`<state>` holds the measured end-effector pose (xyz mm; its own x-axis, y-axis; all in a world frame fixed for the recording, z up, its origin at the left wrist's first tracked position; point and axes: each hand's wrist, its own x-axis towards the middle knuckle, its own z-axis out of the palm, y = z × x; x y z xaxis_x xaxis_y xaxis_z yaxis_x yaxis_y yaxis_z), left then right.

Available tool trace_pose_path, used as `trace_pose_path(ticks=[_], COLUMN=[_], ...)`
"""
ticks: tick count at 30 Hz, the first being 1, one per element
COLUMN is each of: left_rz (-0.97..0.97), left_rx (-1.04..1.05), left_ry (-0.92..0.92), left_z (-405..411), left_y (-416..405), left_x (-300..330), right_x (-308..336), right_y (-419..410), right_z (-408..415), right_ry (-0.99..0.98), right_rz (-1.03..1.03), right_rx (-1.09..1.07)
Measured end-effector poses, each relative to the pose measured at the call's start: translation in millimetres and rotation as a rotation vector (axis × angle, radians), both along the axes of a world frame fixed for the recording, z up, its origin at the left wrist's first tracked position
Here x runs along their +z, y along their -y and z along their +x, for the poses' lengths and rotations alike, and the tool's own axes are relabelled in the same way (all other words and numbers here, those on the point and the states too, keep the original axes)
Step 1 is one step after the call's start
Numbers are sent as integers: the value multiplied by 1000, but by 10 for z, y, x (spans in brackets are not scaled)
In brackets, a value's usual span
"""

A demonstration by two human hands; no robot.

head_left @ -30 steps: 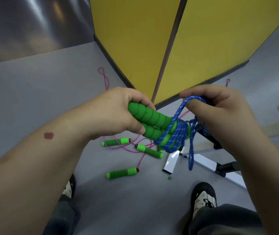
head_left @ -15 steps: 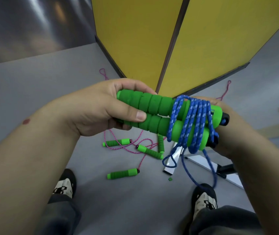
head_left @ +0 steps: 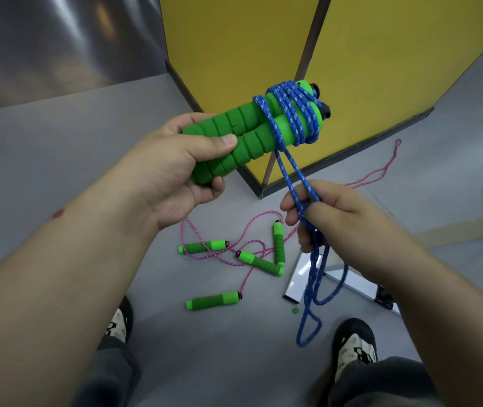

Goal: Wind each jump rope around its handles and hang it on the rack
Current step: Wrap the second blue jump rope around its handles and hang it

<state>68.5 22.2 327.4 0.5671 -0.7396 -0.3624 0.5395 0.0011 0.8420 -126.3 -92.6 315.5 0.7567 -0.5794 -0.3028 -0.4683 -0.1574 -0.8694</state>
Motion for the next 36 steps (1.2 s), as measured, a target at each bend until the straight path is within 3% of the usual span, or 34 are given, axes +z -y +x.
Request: trace_pose_path(ticks=[4,10,15,24,30,36], left_rz=[-3,-21,-55,-196,-212,-324], left_rx=[57,25,-1,-85,-46,-112], left_ry=[6,-1,-35,-150,-129,-170], left_z=[2,0,-25,-221,-147,-186], left_y=[5,-1,-10,20,-4,-15], left_x=[3,14,48,27,8,39], right_x=[-32,-101,-109,-87,-84,-37], right_y=[41,76,113,-129,-96,-144], right_z=[-2,-25,-1,66,45,35], right_ry=[-191,-418,-404,-344,-282,-288], right_rz=[-16,-256,-316,-146,-144,-182], right_rx=[40,193,188,325,266,356])
